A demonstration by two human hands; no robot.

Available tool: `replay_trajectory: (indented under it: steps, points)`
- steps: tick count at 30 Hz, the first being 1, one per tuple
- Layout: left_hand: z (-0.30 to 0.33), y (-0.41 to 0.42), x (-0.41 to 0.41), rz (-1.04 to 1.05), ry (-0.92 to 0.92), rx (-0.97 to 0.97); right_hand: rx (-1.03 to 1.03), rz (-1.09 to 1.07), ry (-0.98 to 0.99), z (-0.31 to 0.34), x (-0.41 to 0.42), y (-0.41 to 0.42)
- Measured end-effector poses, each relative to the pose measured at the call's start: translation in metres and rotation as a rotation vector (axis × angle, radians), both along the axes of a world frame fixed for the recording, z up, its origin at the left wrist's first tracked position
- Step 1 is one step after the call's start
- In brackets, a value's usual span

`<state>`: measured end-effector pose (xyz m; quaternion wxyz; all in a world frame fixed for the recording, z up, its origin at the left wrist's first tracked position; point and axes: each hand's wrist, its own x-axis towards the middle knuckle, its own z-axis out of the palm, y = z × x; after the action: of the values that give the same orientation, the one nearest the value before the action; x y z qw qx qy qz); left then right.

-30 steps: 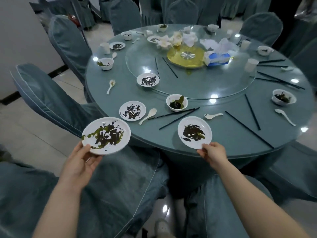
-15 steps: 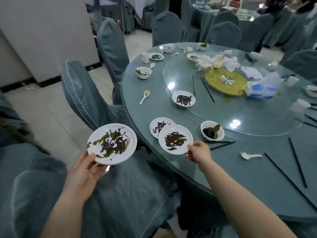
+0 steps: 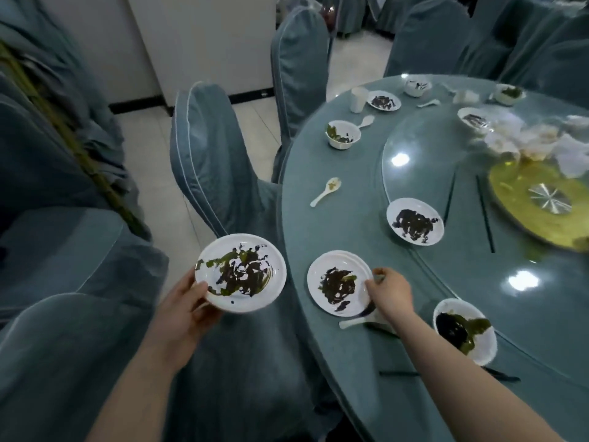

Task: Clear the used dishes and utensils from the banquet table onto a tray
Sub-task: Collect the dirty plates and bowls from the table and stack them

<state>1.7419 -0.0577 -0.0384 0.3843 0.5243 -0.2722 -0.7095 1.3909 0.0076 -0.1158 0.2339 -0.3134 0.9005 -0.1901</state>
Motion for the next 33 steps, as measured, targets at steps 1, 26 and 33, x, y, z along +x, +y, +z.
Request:
replay_trajectory:
  steps: [1,26,33]
  points:
    - [0.001,-0.002,-0.006,0.001,0.005,0.002,0.024,0.021,-0.009,-0.001,-0.004,-0.002]
    - [0.033,-0.084,-0.18,-0.155,-0.04,-0.086,-0.483,-0.736,-0.546,0.021,-0.138,-0.03]
    - [0.033,-0.094,-0.192,-0.196,-0.02,-0.107,-0.354,-0.661,-0.633,0.025,-0.143,-0.048]
